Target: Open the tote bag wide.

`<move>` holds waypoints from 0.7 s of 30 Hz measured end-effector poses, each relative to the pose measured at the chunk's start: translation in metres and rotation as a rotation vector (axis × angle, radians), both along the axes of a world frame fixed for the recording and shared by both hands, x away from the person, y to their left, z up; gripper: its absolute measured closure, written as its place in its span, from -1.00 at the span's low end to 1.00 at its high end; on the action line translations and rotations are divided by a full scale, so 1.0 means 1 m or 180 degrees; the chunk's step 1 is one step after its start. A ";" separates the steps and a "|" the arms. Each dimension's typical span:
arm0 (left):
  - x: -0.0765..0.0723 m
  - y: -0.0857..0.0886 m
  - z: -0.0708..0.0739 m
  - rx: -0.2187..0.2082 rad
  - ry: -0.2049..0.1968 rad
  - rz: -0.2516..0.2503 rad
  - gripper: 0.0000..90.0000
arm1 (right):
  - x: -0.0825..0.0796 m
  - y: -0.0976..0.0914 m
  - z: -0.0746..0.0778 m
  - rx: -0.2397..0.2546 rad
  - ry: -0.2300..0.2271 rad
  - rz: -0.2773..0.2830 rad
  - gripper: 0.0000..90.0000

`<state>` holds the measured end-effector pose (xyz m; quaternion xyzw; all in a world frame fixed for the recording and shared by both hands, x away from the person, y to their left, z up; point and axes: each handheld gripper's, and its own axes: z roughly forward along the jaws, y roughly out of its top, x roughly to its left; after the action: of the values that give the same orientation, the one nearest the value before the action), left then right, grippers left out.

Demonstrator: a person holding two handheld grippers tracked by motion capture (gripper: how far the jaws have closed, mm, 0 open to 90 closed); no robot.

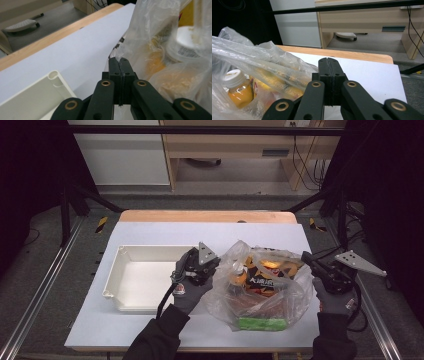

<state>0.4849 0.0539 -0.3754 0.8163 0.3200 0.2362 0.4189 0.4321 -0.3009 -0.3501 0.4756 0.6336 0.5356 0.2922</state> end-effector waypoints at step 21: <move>0.022 -0.017 -0.014 0.0106 0.0181 0.0118 0.98 | 0.026 -0.005 -0.004 -0.0044 0.0183 -0.0098 1.00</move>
<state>0.5067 0.0372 -0.3891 0.8235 0.3428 0.2260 0.3915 0.4578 -0.3056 -0.3537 0.4985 0.6381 0.5127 0.2854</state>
